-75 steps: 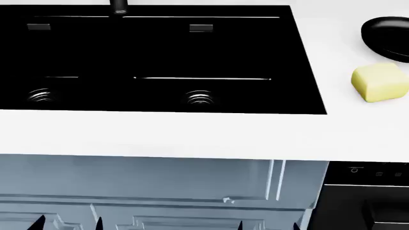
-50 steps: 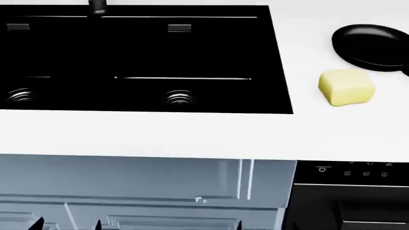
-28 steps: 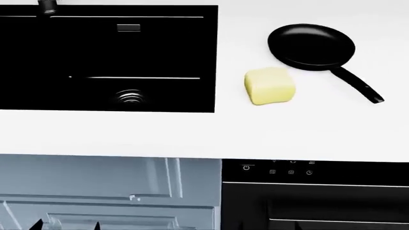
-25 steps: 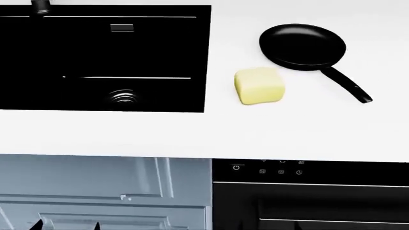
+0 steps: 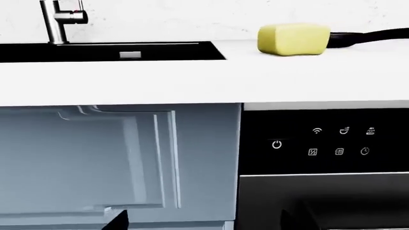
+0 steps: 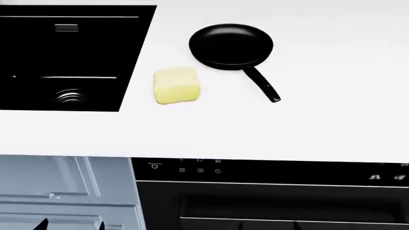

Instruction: Pick the pan and sponge and place them into the sink. Then turn on the water.

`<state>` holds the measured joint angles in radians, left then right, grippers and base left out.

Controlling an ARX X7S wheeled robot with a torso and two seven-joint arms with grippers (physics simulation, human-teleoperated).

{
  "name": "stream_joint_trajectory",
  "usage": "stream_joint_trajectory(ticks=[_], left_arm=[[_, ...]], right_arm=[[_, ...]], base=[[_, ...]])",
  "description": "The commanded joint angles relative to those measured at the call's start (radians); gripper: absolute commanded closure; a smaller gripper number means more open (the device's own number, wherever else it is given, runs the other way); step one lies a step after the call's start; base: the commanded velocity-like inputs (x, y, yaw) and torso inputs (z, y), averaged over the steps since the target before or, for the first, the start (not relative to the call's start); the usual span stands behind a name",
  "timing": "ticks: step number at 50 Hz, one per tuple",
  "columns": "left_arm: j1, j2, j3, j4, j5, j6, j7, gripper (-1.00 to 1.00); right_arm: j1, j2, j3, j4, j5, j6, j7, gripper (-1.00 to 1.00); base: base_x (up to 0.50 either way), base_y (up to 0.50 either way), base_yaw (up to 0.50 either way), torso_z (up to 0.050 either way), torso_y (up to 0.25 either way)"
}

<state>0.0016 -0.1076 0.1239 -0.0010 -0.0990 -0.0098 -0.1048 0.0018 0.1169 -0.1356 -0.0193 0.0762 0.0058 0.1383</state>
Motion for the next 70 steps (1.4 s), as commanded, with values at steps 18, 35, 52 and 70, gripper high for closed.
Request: stream_joint_trajectory(ticks=[18, 35, 52, 70], left_arm=[[0.011, -0.036, 0.012, 0.005, -0.044, 0.014, -0.009, -1.00], [-0.006, -0.037, 0.048, -0.002, -0.022, 0.007, -0.031, -1.00], [-0.008, -0.049, 0.063, -0.003, -0.019, 0.017, -0.044, -1.00], [-0.007, -0.053, 0.062, 0.006, -0.043, 0.008, -0.061, -1.00]], right_arm=[[0.004, 0.021, -0.031, 0.002, 0.014, -0.006, 0.027, -1.00], [0.007, 0.030, -0.044, 0.003, 0.022, -0.008, 0.040, -1.00], [0.007, 0.041, -0.059, 0.005, 0.027, -0.010, 0.052, -1.00], [0.010, 0.051, -0.071, 0.006, 0.040, -0.011, 0.058, -1.00]], base=[[0.05, 0.00, 0.00, 0.000, 0.000], [0.00, 0.00, 0.00, 0.028, 0.000], [0.00, 0.00, 0.00, 0.050, 0.000], [0.00, 0.00, 0.00, 0.036, 0.000]])
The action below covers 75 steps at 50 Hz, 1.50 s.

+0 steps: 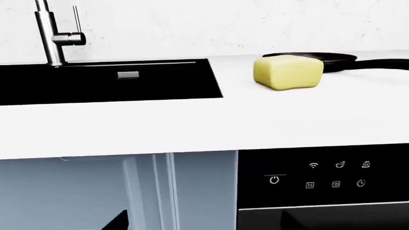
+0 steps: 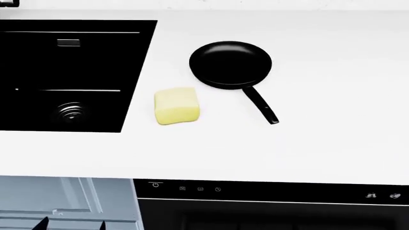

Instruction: Pick the pan and sponge and place them into the sink. Then turn on the water.

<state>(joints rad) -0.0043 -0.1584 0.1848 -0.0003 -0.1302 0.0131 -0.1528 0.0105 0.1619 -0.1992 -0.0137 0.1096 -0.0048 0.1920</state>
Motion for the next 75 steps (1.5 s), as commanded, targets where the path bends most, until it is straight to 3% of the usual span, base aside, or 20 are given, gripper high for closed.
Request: stream_joint_trajectory(ticks=[1, 12, 16, 18, 31, 32, 40, 47, 55, 75], left_arm=[[-0.002, -0.003, 0.006, 0.007, -0.008, -0.023, -0.015, -1.00], [0.014, -0.017, -0.008, 0.066, -0.064, -0.035, -0.003, -1.00], [-0.011, -0.027, -0.012, 0.135, -0.094, -0.129, -0.011, -1.00], [-0.044, -0.032, -0.023, 0.188, -0.108, -0.247, -0.050, -1.00], [-0.242, -0.112, -0.058, 0.530, -0.290, -0.643, -0.052, -1.00], [-0.263, -0.114, -0.057, 0.535, -0.300, -0.669, -0.054, -1.00], [-0.420, -0.145, -0.097, 0.504, -0.428, -0.829, -0.006, -1.00], [-0.508, -0.206, -0.097, 0.453, -0.448, -0.878, 0.044, -1.00], [-0.568, -0.220, -0.110, 0.406, -0.478, -0.908, 0.070, -1.00], [-0.541, -0.236, -0.076, 0.398, -0.502, -0.913, 0.115, -1.00]], right_arm=[[0.001, 0.006, -0.008, 0.000, 0.007, 0.000, 0.005, -1.00], [0.007, 0.012, -0.014, -0.038, 0.012, 0.041, 0.021, -1.00], [0.025, 0.027, -0.011, -0.140, 0.009, 0.139, 0.037, -1.00], [0.038, 0.038, -0.002, -0.203, 0.045, 0.171, 0.018, -1.00], [0.239, 0.171, 0.071, -0.594, 0.170, 0.670, -0.005, -1.00], [0.261, 0.187, 0.077, -0.615, 0.199, 0.747, -0.015, -1.00], [0.319, 0.247, 0.221, -0.687, 0.306, 0.867, -0.031, -1.00], [0.401, 0.255, 0.293, -0.655, 0.392, 0.960, -0.055, -1.00], [0.398, 0.298, 0.312, -0.649, 0.392, 1.003, -0.050, -1.00], [0.387, 0.306, 0.280, -0.617, 0.396, 1.012, -0.061, -1.00]], base=[[0.00, 0.00, 0.00, 0.000, 0.000], [0.00, 0.00, 0.00, 0.000, 0.000], [0.00, 0.00, 0.00, 0.000, 0.000], [0.00, 0.00, 0.00, 0.000, 0.000], [0.00, 0.00, 0.00, 0.000, 0.000], [0.00, 0.00, 0.00, 0.000, 0.000], [0.00, 0.00, 0.00, 0.000, 0.000], [0.00, 0.00, 0.00, 0.000, 0.000], [0.07, 0.00, 0.00, 0.000, 0.000], [0.32, 0.00, 0.00, 0.000, 0.000]])
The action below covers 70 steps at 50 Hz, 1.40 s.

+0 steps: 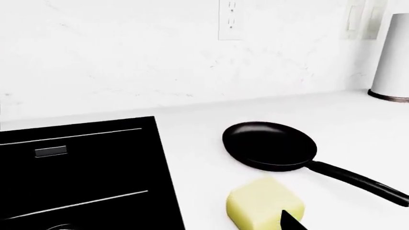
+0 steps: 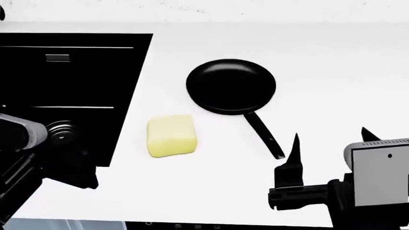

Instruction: Pick the pan and sponge and place them into the sink. Then turn on the water.

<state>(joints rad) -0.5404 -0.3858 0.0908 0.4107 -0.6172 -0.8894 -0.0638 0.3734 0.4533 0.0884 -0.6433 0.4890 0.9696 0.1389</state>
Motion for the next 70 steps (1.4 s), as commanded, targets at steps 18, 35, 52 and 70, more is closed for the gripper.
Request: stream_joint_trajectory(ticks=[18, 35, 52, 70], left_arm=[[-0.012, -0.009, 0.027, -0.014, -0.028, -0.022, 0.022, -1.00], [-0.014, -0.034, 0.018, -0.029, -0.040, -0.014, 0.045, -1.00], [-0.003, -0.027, 0.041, -0.051, -0.034, -0.001, 0.049, -1.00], [0.003, -0.022, 0.046, -0.051, -0.031, 0.010, 0.036, -1.00]], right_arm=[[0.034, 0.027, -0.013, 0.006, 0.042, 0.072, -0.013, -1.00], [0.066, 0.045, -0.029, -0.014, 0.101, 0.215, -0.002, -1.00], [0.292, 0.000, 0.009, 0.116, 0.728, 0.591, 0.363, -1.00], [0.480, 0.077, -0.246, 0.443, 0.735, 0.565, 0.303, -1.00]], base=[[0.36, 0.00, 0.00, 0.000, 0.000], [0.31, 0.00, 0.00, 0.000, 0.001], [0.00, 0.00, 0.00, 0.000, 0.000], [0.00, 0.00, 0.00, 0.000, 0.000]])
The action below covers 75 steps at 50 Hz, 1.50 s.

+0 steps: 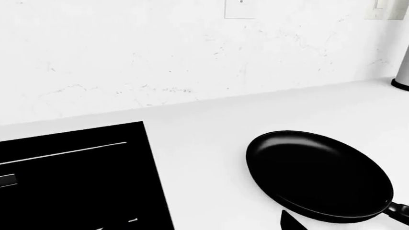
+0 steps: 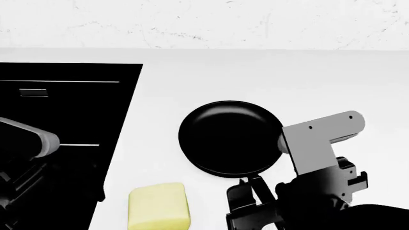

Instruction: Pick the pan and sponge and place them into the sink. Then turn on the water.

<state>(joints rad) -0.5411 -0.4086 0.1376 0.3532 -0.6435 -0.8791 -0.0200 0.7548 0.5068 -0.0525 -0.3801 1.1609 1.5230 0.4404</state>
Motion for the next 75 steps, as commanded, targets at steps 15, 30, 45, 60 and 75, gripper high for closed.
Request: stream_joint_trajectory(ticks=[15, 30, 45, 60, 75], left_arm=[[0.017, -0.021, -0.015, 0.010, -0.020, -0.002, 0.000, -1.00], [0.028, -0.017, -0.011, -0.008, -0.016, 0.019, 0.002, -1.00], [0.036, -0.034, -0.016, -0.004, -0.028, 0.018, 0.011, -1.00], [0.027, -0.021, 0.005, -0.011, -0.023, 0.019, 0.002, -1.00], [0.029, -0.041, 0.000, 0.007, -0.041, 0.010, 0.011, -1.00]], right_arm=[[0.251, 0.016, -0.293, 0.434, -0.032, -0.073, -0.155, -1.00], [0.263, -0.004, -0.375, 0.510, -0.068, -0.108, -0.210, -1.00], [0.245, 0.002, -0.430, 0.553, -0.098, -0.151, -0.258, -1.00], [0.252, 0.019, -0.454, 0.518, -0.123, -0.198, -0.263, 1.00], [0.271, 0.063, -0.429, 0.449, -0.124, -0.219, -0.230, 1.00]], base=[[0.00, 0.00, 0.00, 0.000, 0.000], [0.00, 0.00, 0.00, 0.000, 0.000], [0.00, 0.00, 0.00, 0.000, 0.000], [0.00, 0.00, 0.00, 0.000, 0.000], [0.00, 0.00, 0.00, 0.000, 0.000]])
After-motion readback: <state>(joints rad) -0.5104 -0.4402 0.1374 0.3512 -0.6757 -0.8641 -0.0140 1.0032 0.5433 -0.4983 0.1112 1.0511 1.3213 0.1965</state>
